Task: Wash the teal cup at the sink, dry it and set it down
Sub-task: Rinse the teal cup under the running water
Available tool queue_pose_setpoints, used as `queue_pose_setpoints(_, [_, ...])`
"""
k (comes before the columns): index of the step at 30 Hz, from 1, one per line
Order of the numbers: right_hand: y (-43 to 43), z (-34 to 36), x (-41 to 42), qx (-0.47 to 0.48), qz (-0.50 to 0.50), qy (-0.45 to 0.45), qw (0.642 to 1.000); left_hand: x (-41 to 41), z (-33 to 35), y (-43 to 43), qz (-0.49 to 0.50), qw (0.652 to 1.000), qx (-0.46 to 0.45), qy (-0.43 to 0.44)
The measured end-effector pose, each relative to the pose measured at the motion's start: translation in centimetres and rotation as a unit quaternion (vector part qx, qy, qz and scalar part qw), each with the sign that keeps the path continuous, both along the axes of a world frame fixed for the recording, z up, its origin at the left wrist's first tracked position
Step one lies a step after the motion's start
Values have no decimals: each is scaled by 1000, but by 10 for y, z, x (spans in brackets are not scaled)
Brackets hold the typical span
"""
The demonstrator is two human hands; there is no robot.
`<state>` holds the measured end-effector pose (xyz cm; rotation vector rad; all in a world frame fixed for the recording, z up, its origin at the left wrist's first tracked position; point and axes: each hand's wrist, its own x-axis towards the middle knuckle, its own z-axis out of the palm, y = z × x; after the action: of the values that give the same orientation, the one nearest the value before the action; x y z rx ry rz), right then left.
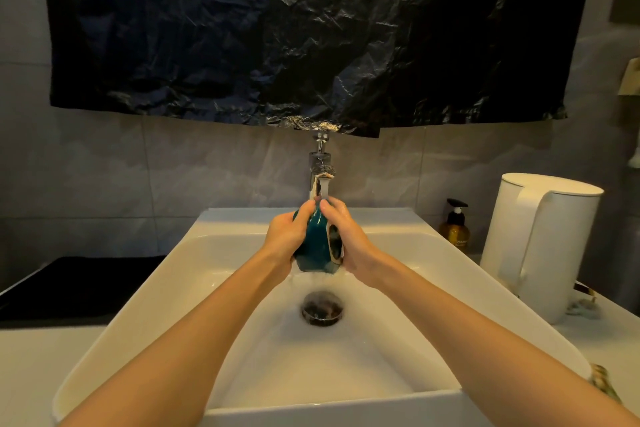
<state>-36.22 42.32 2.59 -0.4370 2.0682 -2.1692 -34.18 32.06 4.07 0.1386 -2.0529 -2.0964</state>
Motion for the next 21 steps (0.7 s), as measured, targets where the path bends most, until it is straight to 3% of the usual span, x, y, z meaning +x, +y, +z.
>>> queue_pose_setpoints(3, [-3,2,-1,5,-23,-8,1000,0,0,0,0,1000,-4,4])
queue_pose_setpoints(8, [-1,0,0,3,54,-3,999,-1,0,-7,1,1000,20,-15])
queue_pose_setpoints(10, [0,4,1,-19,35,-20,999,-2,1,-6,-10,999,28,-15])
queue_pose_setpoints(14, [-6,8,-3,-47,-22,-70,996,-2,2,-5,-24,999,46,-11])
queue_pose_setpoints(21, [-3,4,-2,-132,34,-235,962,-3,-2,-10,-30,998,60,0])
